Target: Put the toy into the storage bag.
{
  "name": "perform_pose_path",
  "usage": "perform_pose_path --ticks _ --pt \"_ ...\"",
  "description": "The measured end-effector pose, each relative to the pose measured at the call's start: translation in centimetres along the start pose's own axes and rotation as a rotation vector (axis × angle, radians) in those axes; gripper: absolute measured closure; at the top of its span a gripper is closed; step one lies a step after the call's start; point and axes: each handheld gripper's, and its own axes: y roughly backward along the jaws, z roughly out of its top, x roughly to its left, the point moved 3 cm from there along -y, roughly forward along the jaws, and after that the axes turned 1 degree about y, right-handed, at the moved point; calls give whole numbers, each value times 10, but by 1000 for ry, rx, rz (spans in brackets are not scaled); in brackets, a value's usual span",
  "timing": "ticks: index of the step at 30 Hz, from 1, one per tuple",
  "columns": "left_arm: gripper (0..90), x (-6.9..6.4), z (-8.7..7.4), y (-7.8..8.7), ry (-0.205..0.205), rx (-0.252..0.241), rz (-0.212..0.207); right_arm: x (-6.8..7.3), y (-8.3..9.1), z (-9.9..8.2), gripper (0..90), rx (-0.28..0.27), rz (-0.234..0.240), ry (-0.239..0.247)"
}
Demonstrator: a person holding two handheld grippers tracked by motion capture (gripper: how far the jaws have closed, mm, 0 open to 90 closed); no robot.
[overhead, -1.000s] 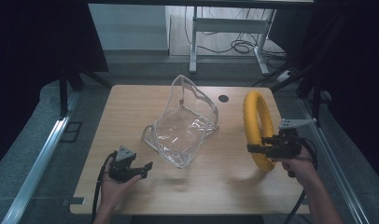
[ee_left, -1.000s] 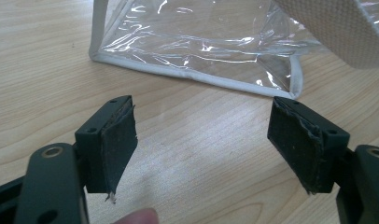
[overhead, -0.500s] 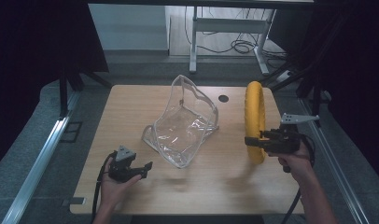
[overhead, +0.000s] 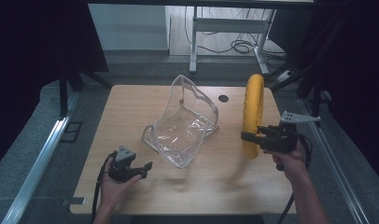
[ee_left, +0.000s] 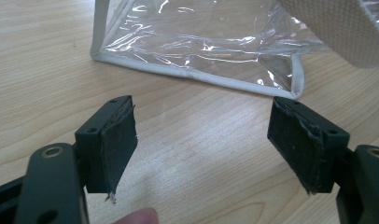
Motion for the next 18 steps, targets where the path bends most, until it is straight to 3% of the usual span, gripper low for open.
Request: perform_pose_path --ticks 7,18 --pt "238 -1 0 -1 -1 2 0 7 1 6 515 -64 -7 15" --pt "238 0 0 -1 -2 6 0 17 -1 15 513 -119 3 23"
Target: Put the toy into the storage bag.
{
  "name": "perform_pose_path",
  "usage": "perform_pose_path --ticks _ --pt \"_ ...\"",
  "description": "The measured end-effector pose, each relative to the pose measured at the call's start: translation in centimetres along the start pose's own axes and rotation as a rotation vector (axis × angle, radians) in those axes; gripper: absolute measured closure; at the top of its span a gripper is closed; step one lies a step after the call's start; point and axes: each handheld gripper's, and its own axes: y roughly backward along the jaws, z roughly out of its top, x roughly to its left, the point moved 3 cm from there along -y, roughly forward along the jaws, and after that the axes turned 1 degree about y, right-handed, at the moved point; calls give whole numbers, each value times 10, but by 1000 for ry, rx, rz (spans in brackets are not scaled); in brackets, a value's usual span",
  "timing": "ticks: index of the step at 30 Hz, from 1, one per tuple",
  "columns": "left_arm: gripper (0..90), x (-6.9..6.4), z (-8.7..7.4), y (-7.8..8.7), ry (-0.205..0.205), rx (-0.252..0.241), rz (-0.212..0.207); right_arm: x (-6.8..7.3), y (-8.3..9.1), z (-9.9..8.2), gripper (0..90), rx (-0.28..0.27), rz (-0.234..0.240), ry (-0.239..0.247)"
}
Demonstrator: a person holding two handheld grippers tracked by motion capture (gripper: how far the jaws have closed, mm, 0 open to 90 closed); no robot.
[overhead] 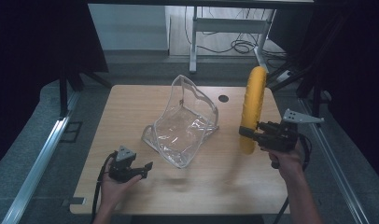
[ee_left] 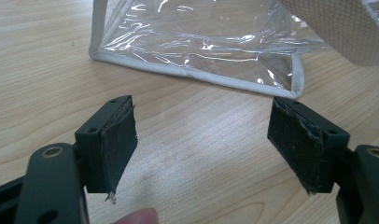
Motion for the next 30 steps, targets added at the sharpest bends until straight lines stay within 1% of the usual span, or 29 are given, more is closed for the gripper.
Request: perform_pose_path --ticks 10,11,17,20,25,30 --pt "238 0 0 0 -2 4 0 9 1 10 513 -45 14 18" --pt "238 0 0 -1 -1 2 -2 12 1 13 513 -58 18 20" --pt "238 -1 0 0 -1 2 -3 16 1 20 512 -80 27 22" --pt "238 0 0 0 0 1 -2 19 -1 25 512 -97 31 32" --pt "238 0 0 0 0 -1 -2 22 -3 30 512 -108 33 41" --pt "238 0 0 0 0 0 -1 25 -6 33 512 -117 35 41"
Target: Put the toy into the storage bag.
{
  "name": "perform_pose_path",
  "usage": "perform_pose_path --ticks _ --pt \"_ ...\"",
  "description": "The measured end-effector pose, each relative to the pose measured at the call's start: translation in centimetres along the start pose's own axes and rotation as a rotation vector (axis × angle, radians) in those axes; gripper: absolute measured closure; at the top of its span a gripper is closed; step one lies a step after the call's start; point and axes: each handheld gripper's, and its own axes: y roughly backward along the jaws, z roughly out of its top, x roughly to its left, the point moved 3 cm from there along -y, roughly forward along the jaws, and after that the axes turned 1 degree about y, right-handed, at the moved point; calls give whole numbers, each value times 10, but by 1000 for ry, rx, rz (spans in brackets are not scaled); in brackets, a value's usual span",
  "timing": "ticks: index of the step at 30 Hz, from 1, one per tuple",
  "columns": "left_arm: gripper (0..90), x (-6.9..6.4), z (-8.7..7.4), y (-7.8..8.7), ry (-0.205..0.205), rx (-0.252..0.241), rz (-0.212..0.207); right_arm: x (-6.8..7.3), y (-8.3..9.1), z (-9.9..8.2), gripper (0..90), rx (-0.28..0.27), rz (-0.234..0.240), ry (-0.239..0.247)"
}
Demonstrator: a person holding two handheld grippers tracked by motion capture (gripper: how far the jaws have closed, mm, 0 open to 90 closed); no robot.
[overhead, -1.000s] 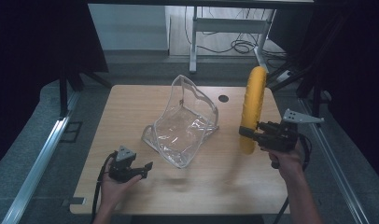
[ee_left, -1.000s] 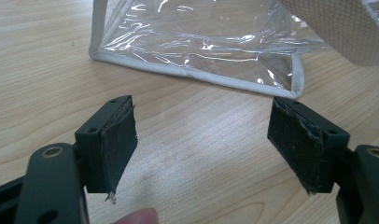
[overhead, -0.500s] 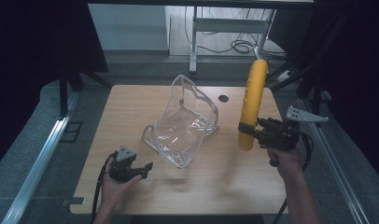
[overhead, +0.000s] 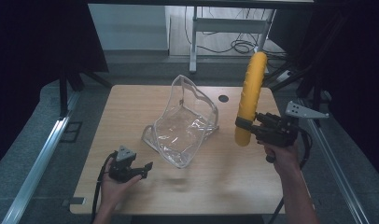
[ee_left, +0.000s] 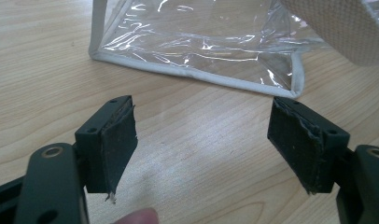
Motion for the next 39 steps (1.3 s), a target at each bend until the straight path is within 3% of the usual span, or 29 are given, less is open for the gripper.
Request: perform_pose_path --ticks 21,34,39 --pt "238 0 0 0 -4 -1 -2 21 -18 27 510 -58 10 49" --pt "238 1 0 1 -2 -3 -5 42 -41 44 509 -80 66 94" --pt "238 2 0 1 1 -5 -2 48 -53 43 509 -75 107 84"
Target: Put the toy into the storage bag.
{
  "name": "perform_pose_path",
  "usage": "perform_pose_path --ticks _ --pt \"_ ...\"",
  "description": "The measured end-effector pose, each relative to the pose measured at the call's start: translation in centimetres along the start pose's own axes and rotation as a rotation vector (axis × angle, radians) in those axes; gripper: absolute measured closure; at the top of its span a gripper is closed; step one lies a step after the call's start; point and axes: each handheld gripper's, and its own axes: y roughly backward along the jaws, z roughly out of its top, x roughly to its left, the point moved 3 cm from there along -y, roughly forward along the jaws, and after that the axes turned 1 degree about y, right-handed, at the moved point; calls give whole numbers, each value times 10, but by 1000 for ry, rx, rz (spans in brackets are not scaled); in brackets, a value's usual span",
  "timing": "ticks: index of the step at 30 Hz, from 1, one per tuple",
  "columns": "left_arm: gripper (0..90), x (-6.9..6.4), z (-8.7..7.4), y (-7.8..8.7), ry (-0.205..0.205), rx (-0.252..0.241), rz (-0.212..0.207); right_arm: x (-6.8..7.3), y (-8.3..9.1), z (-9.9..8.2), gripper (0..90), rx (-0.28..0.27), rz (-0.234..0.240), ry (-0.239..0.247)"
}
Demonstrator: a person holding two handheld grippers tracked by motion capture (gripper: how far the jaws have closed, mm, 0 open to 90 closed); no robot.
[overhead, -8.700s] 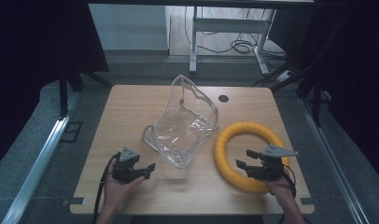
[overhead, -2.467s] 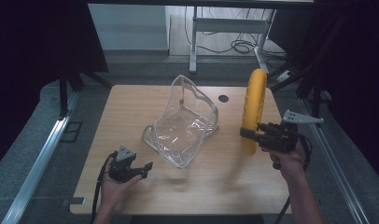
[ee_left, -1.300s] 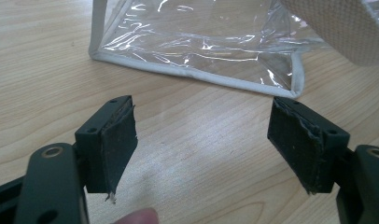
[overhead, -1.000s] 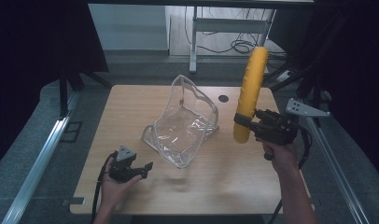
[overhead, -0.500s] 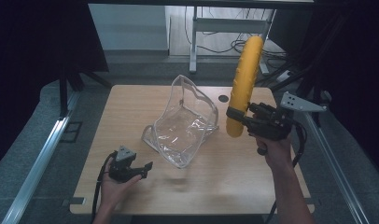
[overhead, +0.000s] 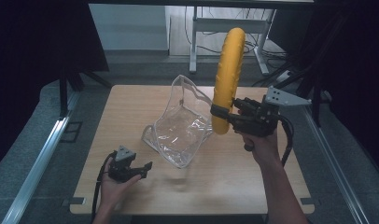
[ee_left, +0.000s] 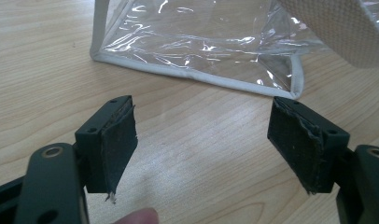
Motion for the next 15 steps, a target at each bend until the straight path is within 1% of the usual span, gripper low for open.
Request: perform_pose_path --ticks 2,5,8,9,15 --pt "238 0 0 0 0 -1 0 1 -2 0 509 0 4 1" --pt "239 0 0 0 -1 1 0 4 -11 0 509 -3 23 6" --pt "239 0 0 0 -1 1 -1 7 -14 1 509 -5 32 8" --pt "239 0 0 0 -5 3 1 9 -18 1 508 -6 42 12" --pt "239 0 0 0 -2 5 0 15 -27 -2 508 -2 74 19"
